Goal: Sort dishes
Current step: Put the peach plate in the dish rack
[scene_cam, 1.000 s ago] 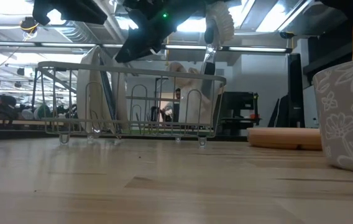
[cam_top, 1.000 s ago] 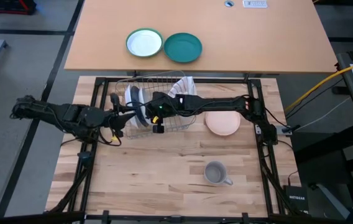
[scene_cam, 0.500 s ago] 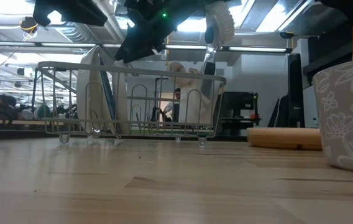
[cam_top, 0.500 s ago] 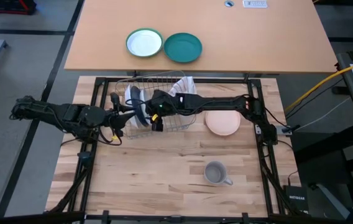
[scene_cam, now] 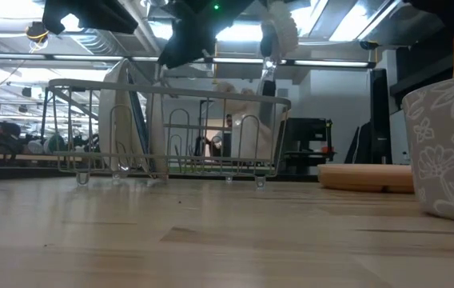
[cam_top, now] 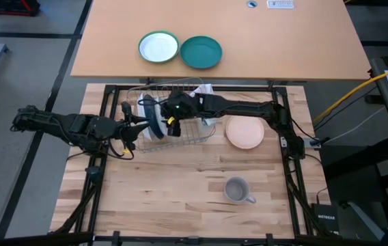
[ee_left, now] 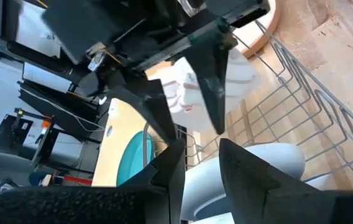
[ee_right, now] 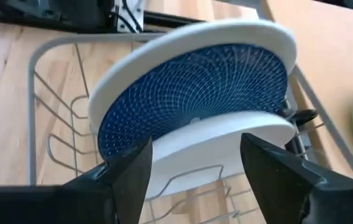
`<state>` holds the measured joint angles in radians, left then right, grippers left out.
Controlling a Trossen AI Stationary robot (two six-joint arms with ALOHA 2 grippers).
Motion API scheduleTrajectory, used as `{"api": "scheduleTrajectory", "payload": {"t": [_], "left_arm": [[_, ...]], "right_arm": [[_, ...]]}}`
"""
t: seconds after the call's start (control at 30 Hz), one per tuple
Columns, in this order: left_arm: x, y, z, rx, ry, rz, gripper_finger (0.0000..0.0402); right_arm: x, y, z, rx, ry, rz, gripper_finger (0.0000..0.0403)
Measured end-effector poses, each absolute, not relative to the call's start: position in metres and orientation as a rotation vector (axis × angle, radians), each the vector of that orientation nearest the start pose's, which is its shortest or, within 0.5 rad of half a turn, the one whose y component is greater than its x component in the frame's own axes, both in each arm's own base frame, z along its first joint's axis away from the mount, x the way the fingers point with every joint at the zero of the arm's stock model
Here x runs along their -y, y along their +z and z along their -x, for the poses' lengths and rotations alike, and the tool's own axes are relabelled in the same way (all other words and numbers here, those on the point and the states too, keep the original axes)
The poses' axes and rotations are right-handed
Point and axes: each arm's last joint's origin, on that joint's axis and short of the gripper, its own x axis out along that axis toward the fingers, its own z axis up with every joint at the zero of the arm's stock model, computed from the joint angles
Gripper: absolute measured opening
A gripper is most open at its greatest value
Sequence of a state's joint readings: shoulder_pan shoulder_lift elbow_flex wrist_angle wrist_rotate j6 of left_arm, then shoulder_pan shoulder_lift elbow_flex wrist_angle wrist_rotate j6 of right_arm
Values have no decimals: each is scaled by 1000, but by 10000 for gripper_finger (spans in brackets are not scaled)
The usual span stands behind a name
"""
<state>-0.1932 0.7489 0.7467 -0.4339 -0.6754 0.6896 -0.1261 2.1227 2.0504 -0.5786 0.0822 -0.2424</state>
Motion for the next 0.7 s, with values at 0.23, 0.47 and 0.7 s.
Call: {"api": "scheduleTrajectory", "payload": {"t": [0.23,0.47,0.7], "left_arm": [[12,304,-154,-550,326,-829,90],[12,304,-154,-543,338,-781,90],[12,304,-154,-538,342,-766,90]], "right_arm": [[62,368,-475,-551,-110,313,248],[38,414,-440,-570,-43,393,248],[-13,416,-392,-866,64,317,248]]}}
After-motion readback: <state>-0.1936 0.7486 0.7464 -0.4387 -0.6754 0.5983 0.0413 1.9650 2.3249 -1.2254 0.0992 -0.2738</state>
